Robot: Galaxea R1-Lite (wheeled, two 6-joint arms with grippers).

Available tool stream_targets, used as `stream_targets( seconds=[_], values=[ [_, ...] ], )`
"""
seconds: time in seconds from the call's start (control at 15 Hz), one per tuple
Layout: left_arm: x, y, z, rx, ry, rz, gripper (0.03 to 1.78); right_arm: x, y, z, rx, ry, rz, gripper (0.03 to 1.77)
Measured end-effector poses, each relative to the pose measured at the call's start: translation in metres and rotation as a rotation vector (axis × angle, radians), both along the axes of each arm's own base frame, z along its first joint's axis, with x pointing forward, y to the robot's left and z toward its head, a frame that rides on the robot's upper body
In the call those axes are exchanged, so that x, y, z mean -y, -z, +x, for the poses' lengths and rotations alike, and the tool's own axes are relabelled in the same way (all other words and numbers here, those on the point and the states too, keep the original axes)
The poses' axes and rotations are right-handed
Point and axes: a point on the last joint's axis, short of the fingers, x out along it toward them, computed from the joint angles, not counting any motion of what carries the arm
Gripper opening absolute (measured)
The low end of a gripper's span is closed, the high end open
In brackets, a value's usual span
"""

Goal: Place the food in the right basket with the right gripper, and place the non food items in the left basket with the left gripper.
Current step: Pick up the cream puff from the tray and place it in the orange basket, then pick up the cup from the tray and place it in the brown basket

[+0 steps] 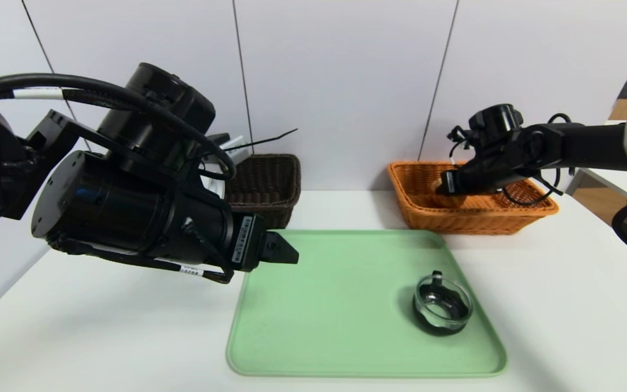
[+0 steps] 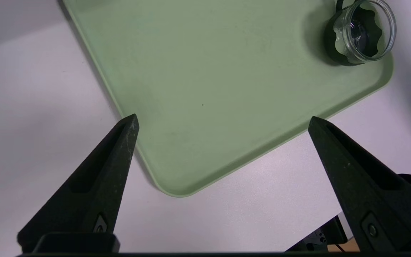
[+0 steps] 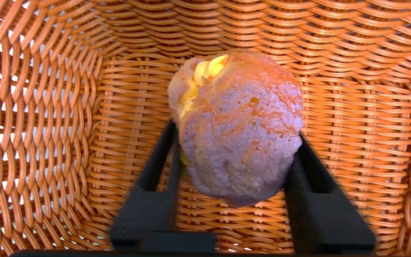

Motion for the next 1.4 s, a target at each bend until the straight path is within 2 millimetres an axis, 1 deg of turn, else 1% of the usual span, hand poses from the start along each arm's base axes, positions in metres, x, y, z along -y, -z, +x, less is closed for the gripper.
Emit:
stream_targets(
  seconds=[0.2,0.4,0.53,0.87,1.13,1.27,1.4],
  values=[
    [0.0,0.0,0.0,0.0,0.0,0.0,1.69,0.0,0.001,0.0,-0.008,0.0,0.0,1.14],
    [0.0,0.0,0.0,0.001,0.0,-0.001,1.69,0.0,-0.003,-0.002,0.001,-0.001,0.001,1.33],
    [-0.001,-0.001,-0.001,0.002,0.0,-0.001,1.69,0.001,-0.013,-0.005,0.025,-0.002,0.006,1.41],
    [-0.001,-0.001,-0.001,0.003,0.0,-0.001,1.69,0.004,-0.051,-0.021,0.098,-0.001,0.009,1.55],
    [-0.001,-0.001,-0.001,0.007,0.001,-0.001,1.69,0.008,-0.074,-0.041,0.097,0.006,0.02,1.62],
    [0.0,-0.002,-0.001,0.01,0.001,-0.001,1.69,0.009,-0.087,-0.059,0.089,0.004,0.023,1.64],
    [0.002,-0.003,0.002,0.035,0.004,-0.019,1.69,0.008,-0.099,-0.082,0.084,-0.003,0.024,1.66]
  ],
)
